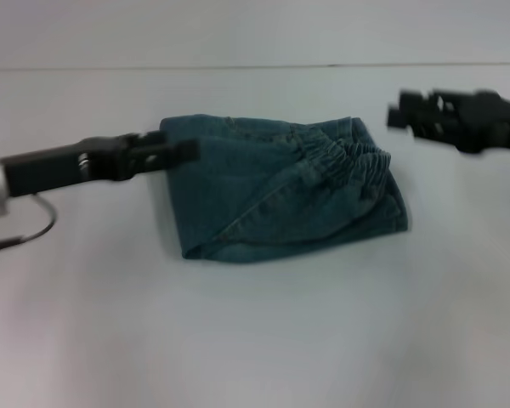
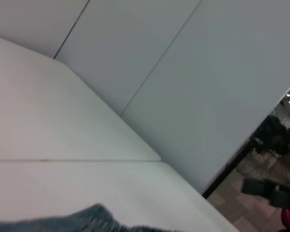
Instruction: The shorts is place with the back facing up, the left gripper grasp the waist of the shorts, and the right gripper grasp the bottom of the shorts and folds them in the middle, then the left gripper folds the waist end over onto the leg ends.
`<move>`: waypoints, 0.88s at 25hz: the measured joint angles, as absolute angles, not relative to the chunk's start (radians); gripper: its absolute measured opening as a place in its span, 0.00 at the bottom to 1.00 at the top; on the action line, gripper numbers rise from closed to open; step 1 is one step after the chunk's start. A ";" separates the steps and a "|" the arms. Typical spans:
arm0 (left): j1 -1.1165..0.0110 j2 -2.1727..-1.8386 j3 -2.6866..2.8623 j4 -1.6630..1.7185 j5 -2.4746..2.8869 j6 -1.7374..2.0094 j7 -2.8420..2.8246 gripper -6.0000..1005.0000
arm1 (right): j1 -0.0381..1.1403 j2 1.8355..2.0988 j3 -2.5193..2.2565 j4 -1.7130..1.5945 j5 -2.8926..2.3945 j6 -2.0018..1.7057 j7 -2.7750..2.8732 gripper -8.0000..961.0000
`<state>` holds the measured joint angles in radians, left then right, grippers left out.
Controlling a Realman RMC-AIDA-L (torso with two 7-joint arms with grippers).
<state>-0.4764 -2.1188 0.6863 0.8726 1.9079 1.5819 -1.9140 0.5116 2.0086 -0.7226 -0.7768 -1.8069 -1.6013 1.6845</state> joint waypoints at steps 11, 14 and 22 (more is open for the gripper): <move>-0.437 -2.115 0.577 0.883 2.118 1.712 -1.835 0.93 | 0.443 1.997 -0.675 -0.832 -1.960 -1.741 1.704 0.76; -0.441 -2.116 0.580 0.882 2.122 1.713 -1.837 0.93 | 0.440 2.002 -0.672 -0.830 -1.981 -1.736 1.704 0.85; -0.445 -2.117 0.579 0.880 2.124 1.720 -1.841 0.93 | 0.437 2.009 -0.673 -0.830 -2.016 -1.709 1.704 1.00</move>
